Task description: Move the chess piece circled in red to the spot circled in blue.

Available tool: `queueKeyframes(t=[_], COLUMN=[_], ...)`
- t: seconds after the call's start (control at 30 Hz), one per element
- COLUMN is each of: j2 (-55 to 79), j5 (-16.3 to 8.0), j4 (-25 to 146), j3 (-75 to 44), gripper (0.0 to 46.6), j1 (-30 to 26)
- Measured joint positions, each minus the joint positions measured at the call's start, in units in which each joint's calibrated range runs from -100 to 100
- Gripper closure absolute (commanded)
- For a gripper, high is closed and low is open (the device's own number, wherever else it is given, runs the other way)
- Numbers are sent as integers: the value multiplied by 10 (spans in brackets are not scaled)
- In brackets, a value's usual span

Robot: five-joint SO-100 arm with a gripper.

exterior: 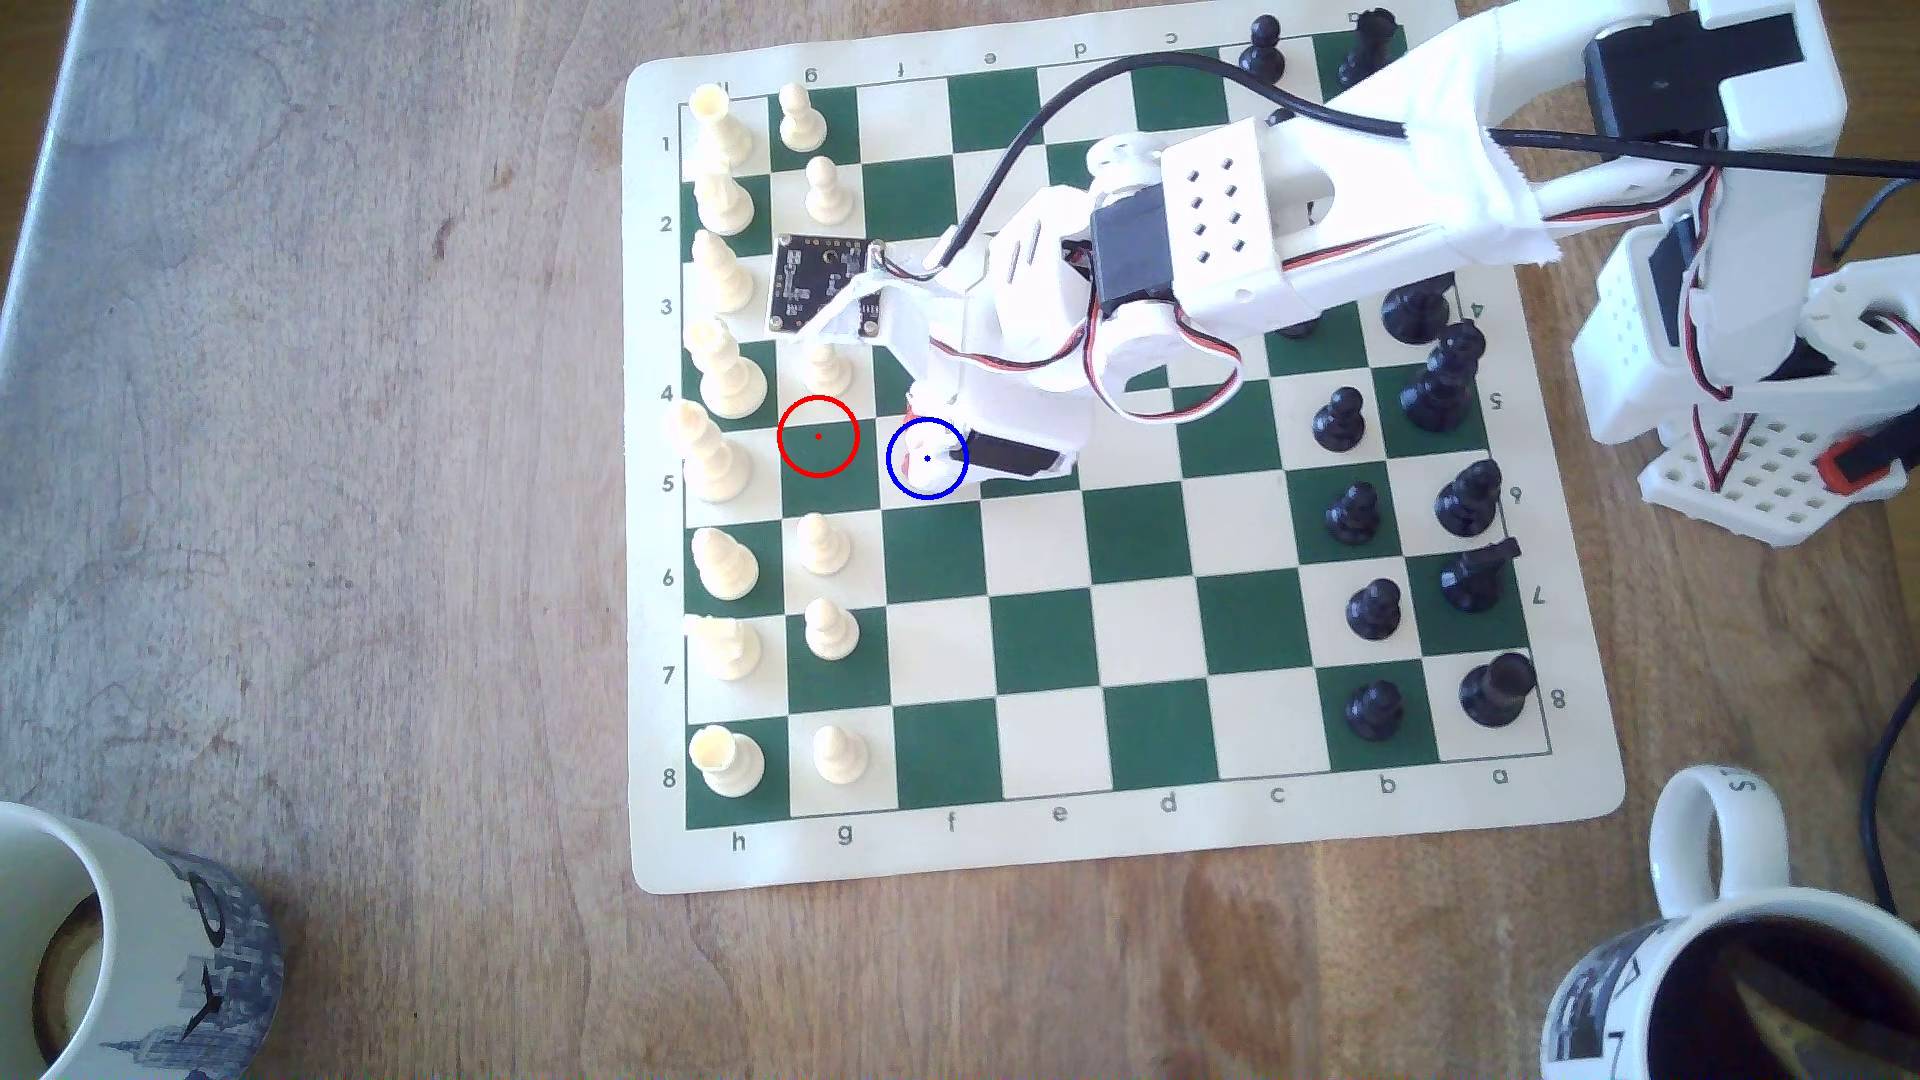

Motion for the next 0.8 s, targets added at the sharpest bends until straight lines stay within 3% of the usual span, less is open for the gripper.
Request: queueKeyframes(t=[0.33,0.4,0.5,0.67,0.8], j2=[11,11,11,11,5], j5=[6,7,7,7,9], j4=[0,0,-6,-24,-25], j3=[0,0,0,0,0], gripper=[454,368,291,259,282], j1=[0,-1,0,15,24])
